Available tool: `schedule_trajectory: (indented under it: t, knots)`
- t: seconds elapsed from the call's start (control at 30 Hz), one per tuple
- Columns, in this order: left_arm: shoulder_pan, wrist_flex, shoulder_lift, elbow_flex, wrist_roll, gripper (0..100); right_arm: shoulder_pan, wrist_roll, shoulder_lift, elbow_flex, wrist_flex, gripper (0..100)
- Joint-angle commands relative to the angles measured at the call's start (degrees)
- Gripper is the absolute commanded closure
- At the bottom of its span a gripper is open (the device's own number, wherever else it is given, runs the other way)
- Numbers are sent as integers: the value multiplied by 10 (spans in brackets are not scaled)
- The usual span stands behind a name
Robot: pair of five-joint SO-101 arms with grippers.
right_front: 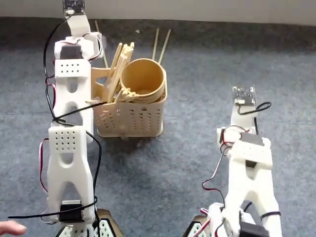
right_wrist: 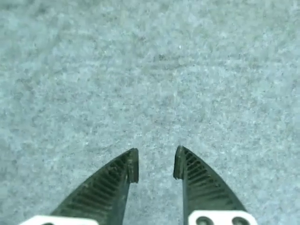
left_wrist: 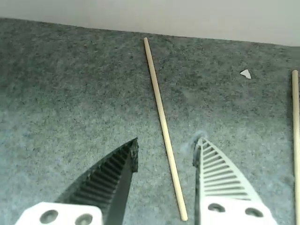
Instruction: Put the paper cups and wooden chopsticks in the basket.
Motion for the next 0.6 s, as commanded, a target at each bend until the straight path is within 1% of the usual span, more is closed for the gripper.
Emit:
schedule_trajectory:
  t: [0.0, 0.1, 0.2, 0.3, 0.47, 0.57]
  knots:
    - [7, -40, 3, 61, 3, 782, -3, 7, -55, 22, -9, 861]
    - [2, -51, 3, 89, -8, 785, -3, 7, -73, 42, -9, 861]
    - [6, -52, 4, 96, -51, 787, -3, 7, -77, 51, -9, 861]
    - [14, -51, 7, 97, -78, 794, -3, 7, -75, 52, -8, 861]
    - [12, -68, 36, 79, -128, 932, -3, 7, -75, 52, -7, 861]
    - [7, -67, 37, 40, -158, 982, -3, 7, -75, 52, -7, 861]
